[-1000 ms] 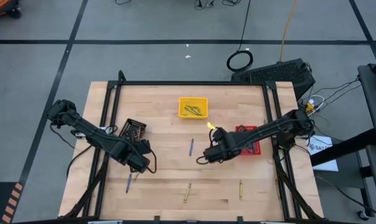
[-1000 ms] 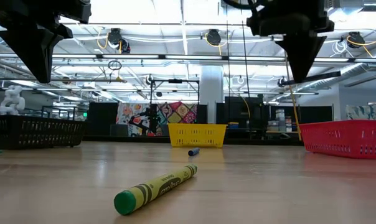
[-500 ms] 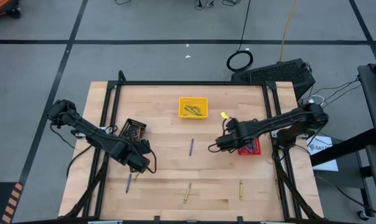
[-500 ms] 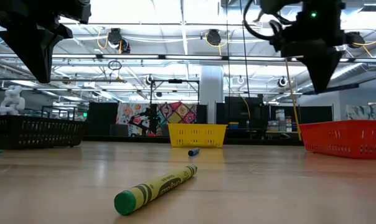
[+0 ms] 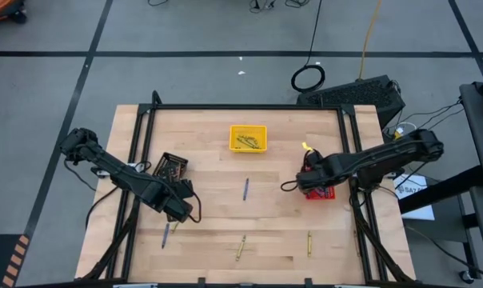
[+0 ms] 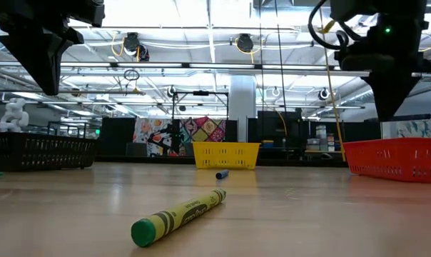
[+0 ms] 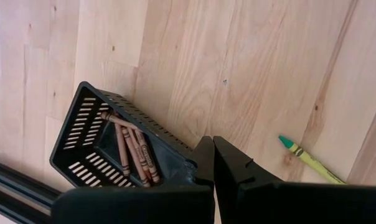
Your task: Sort crayons
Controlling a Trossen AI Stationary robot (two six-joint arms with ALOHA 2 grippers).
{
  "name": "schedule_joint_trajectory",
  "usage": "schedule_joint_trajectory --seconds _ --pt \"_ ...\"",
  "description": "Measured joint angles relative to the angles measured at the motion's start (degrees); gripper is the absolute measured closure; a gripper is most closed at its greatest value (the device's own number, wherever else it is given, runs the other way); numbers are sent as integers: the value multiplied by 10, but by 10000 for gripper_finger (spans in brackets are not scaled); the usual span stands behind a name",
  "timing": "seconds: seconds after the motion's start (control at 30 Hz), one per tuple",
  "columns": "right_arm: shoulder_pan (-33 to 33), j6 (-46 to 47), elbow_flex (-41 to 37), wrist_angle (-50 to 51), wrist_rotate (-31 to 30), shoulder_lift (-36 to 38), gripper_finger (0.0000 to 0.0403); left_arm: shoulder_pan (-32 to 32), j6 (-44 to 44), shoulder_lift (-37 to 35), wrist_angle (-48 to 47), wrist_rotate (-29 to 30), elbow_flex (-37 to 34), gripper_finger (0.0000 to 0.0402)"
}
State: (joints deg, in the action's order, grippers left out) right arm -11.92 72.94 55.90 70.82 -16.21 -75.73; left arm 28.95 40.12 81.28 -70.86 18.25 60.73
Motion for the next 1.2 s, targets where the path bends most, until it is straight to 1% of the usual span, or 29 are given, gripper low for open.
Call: schedule_joint_trajectory --seconds 0.2,0.37,0.53,0.77,0.93,1.2 --pt "0 -8 -39 -26 2 33 403 -1 -1 0 1 9 0 402" --pt "2 -12 -69 -34 31 53 403 -1 -1 0 1 18 0 402" --pt "9 -19 -93 -42 29 56 402 -1 -1 0 2 18 0 402" --pt "28 -33 -118 -94 30 56 395 -1 -2 0 5 18 0 402" --pt "40 -51 -120 -106 29 56 377 -1 -5 0 5 18 0 402" --pt "45 -64 -120 -106 29 56 330 -1 -5 0 5 18 0 402"
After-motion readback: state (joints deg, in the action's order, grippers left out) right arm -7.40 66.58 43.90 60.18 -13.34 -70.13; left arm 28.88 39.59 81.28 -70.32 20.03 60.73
